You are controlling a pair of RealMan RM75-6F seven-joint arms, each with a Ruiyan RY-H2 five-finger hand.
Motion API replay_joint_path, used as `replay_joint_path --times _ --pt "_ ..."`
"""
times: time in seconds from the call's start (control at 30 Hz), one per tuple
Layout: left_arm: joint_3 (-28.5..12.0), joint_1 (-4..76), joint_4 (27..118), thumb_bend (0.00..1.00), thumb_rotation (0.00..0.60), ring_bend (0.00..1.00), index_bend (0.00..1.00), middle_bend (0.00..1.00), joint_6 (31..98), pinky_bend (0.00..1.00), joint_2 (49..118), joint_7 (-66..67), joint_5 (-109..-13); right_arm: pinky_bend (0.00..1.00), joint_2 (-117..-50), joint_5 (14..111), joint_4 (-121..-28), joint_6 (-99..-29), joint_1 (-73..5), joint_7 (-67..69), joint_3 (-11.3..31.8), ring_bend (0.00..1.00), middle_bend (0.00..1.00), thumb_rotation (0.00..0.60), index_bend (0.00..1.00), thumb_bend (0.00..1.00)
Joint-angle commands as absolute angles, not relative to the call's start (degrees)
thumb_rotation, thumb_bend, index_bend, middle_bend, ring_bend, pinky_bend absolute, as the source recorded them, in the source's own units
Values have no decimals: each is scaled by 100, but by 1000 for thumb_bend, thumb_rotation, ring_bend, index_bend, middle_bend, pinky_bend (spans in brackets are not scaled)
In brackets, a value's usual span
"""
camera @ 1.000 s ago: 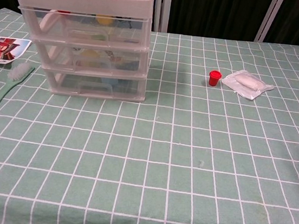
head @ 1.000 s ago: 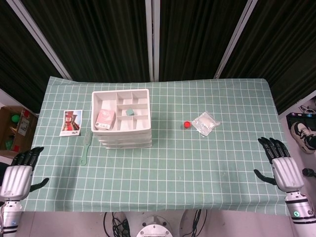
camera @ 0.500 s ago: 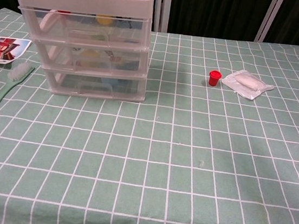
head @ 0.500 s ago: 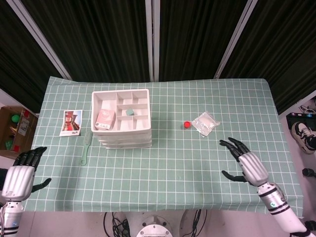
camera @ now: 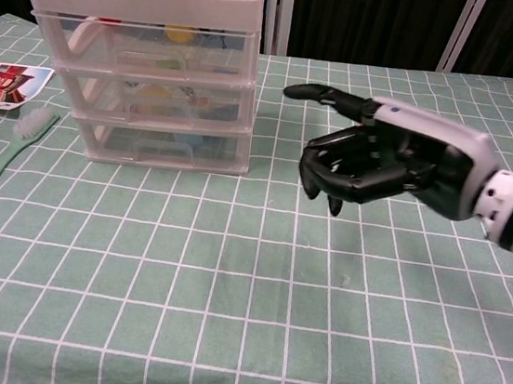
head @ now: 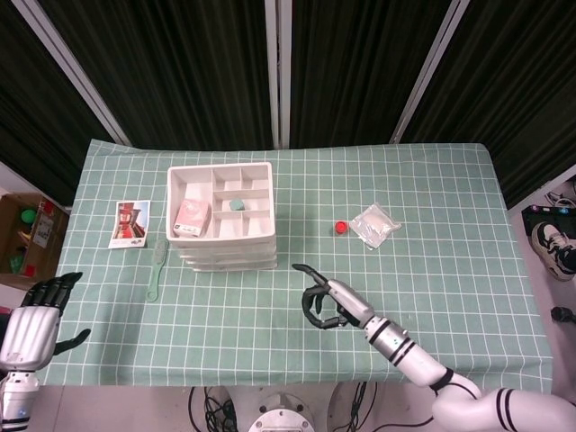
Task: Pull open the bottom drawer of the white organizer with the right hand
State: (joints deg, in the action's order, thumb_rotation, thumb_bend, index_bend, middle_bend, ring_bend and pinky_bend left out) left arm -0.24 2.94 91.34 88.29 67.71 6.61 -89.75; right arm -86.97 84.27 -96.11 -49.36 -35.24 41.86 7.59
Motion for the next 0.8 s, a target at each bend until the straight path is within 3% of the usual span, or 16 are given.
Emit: replay_joint_path --times 0.03,0.4,0.8 --pt "-37 308 9075 104 600 157 130 161 8814 188 6767 602 -8969 655 -9294 7934 -9234 -4420 -3897 4733 1030 557 622 600 0 476" --pt "-87 334 8940 104 600 158 131 162 8813 188 6767 430 -8941 717 -10358 7163 -8409 -3491 -4596 5466 1672 590 653 600 0 477" --pt "-115 343 8845 104 600 158 130 162 8788 188 6776 333 -8879 719 -11099 6631 -7597 -3131 -5148 5087 2149 590 645 600 0 477"
